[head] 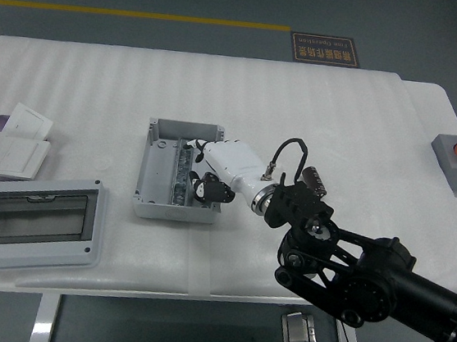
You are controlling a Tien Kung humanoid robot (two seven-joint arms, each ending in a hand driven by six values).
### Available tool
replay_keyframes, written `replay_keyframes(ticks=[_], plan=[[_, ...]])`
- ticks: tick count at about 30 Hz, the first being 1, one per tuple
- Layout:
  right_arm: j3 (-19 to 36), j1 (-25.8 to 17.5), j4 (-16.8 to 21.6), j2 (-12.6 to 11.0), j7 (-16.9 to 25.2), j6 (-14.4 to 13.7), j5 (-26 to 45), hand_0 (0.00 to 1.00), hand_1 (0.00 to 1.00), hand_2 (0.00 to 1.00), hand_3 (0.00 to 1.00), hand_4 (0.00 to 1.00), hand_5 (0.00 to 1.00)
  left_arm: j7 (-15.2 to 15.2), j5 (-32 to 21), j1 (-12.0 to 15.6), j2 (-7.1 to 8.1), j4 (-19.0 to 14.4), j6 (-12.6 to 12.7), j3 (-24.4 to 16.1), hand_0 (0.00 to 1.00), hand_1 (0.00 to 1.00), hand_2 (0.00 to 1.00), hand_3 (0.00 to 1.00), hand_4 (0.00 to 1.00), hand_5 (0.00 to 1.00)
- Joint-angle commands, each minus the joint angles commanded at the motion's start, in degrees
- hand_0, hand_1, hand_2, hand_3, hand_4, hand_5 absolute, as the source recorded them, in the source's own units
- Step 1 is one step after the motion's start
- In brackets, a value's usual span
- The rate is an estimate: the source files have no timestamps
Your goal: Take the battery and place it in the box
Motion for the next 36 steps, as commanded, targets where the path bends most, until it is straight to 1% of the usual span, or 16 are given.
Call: replay_keyframes(ticks=[1,2,3,6,7,8,10,14,19,23,25,26,29,31,32,36], plan=[[0.0,0.0,0.0,0.0,0.0,0.0,0.1,0.862,0.834,0.874,0.998,0.546,0.358,0.0,-0.1,0.0,0.0,0.0,0.0,0.1,0.675,0.688,0.574,0.597,0.566,0.48],[0.1,0.0,0.1,0.0,0.2,-0.1,0.3,0.93,0.884,0.926,0.998,0.639,0.412,0.0,-0.2,0.0,-0.01,0.0,0.0,0.2,0.675,0.688,0.573,0.596,0.564,0.474],[0.2,0.0,0.2,-0.1,0.3,-0.2,0.5,0.93,0.884,0.926,0.998,0.639,0.412,0.0,-0.2,-0.1,-0.02,0.0,0.0,0.2,0.675,0.688,0.573,0.596,0.564,0.474],[1.2,0.4,0.8,-1.7,1.0,-0.7,1.6,0.93,0.884,0.926,0.998,0.639,0.412,-0.1,-0.3,-0.2,-0.02,0.0,0.0,0.3,0.675,0.688,0.573,0.596,0.564,0.474],[1.4,0.9,1.0,-3.0,1.1,-0.6,1.9,0.93,0.884,0.926,0.998,0.639,0.412,-0.1,-0.5,-0.2,-0.02,0.0,0.0,0.4,0.675,0.688,0.573,0.596,0.564,0.474],[1.4,1.4,1.1,-4.0,1.1,-0.4,2.1,0.933,0.89,0.933,0.998,0.687,0.428,-0.1,-0.6,-0.3,-0.01,0.0,0.0,0.5,0.675,0.688,0.573,0.595,0.562,0.474],[0.9,2.7,1.0,-6.4,1.1,0.3,2.5,0.933,0.89,0.933,0.998,0.687,0.428,-0.1,-0.7,-0.3,0.04,0.0,0.1,0.6,0.675,0.688,0.573,0.595,0.562,0.474],[-2.2,5.5,0.2,-11.8,1.6,3.0,3.8,0.917,0.883,0.925,0.998,0.698,0.432,-0.1,-0.8,-0.4,0.15,0.0,0.2,0.6,0.674,0.688,0.571,0.591,0.558,0.469],[-6.6,7.8,-1.3,-18.5,4.8,7.5,8.0,0.917,0.883,0.925,0.998,0.698,0.432,-0.2,-1.0,-0.5,0.19,0.0,0.3,0.7,0.674,0.688,0.571,0.591,0.558,0.469],[-7.6,8.0,-2.4,-22.9,7.8,8.8,11.6,0.915,0.879,0.923,0.998,0.715,0.429,-0.4,-1.3,-0.6,0.13,0.0,0.4,0.9,0.675,0.688,0.57,0.592,0.552,0.465],[-8.0,8.1,-2.9,-24.2,8.7,9.0,12.3,0.915,0.879,0.923,0.998,0.715,0.429,-0.5,-1.3,-0.6,0.12,0.0,0.5,1.0,0.675,0.688,0.57,0.592,0.552,0.465],[-8.3,8.2,-3.3,-24.8,9.0,9.0,12.5,0.913,0.879,0.929,0.998,0.747,0.414,-0.5,-1.4,-0.6,0.13,0.0,0.5,1.1,0.675,0.687,0.569,0.589,0.543,0.449],[-9.1,8.5,-4.0,-25.9,9.4,9.1,12.7,0.913,0.879,0.929,0.998,0.747,0.414,-0.6,-1.4,-0.7,0.18,0.0,0.5,1.1,0.675,0.687,0.569,0.589,0.543,0.449],[-9.9,8.8,-4.4,-26.3,9.5,9.1,12.9,0.913,0.879,0.929,0.998,0.747,0.414,-0.6,-1.2,-0.6,0.21,0.0,0.5,1.0,0.675,0.687,0.569,0.589,0.543,0.449],[-10.3,8.9,-4.5,-26.3,9.6,9.1,12.9,0.889,0.864,0.923,0.998,0.761,0.371,-0.5,-1.1,-0.6,0.23,0.0,0.5,0.9,0.673,0.687,0.569,0.588,0.534,0.442],[-12.4,9.6,-4.9,-25.9,9.6,9.3,12.2,0.889,0.864,0.923,0.998,0.761,0.371,-0.6,-1.1,-0.8,0.28,0.0,0.5,1.1,0.673,0.687,0.569,0.588,0.534,0.442]])
